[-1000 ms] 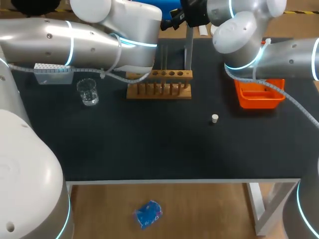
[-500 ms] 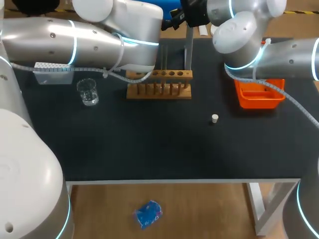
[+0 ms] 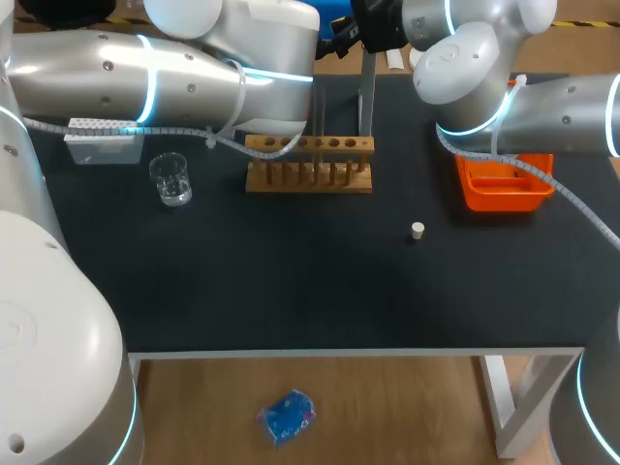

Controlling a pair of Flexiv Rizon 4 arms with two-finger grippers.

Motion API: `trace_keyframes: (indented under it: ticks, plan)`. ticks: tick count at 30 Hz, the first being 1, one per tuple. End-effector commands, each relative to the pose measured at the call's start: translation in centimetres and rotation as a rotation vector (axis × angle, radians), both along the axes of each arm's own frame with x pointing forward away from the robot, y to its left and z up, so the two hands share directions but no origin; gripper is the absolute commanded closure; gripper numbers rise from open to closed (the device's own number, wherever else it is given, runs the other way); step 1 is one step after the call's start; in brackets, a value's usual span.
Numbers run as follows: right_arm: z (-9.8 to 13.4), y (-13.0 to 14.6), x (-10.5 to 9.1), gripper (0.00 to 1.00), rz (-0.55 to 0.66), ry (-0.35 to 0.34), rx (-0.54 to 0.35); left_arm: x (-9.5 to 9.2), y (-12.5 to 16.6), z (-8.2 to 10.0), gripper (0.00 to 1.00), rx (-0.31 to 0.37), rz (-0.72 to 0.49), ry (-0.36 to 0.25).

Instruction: Invert the test tube, pick up the pipette, mount the tip to pipette, aspirate from beaker and dispense into the tube, eject the tip, return the pipette, and cap with the stopper.

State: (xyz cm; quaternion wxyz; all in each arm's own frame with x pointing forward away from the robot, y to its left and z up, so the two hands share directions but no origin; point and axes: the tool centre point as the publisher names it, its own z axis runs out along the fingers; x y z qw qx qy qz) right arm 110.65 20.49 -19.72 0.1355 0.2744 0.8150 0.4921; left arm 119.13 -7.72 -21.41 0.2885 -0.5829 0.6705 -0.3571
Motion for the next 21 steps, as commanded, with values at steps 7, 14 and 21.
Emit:
trace_keyframes:
  ticks: [7,14,21]
  plan:
    - [0.0,0.0,0.1,0.0,0.001,0.0,0.0,-0.4,-0.2,0.1,0.0,0.0,0.009,0.007]
    - [0.0,0.0,0.1,0.0,0.001,0.0,0.0,-1.5,-0.3,1.2,0.0,-0.004,0.007,-0.012]
    - [0.0,0.0,0.1,0.0,0.001,0.0,0.0,-3.7,-0.6,2.3,0.0,-0.036,-0.094,-0.062]
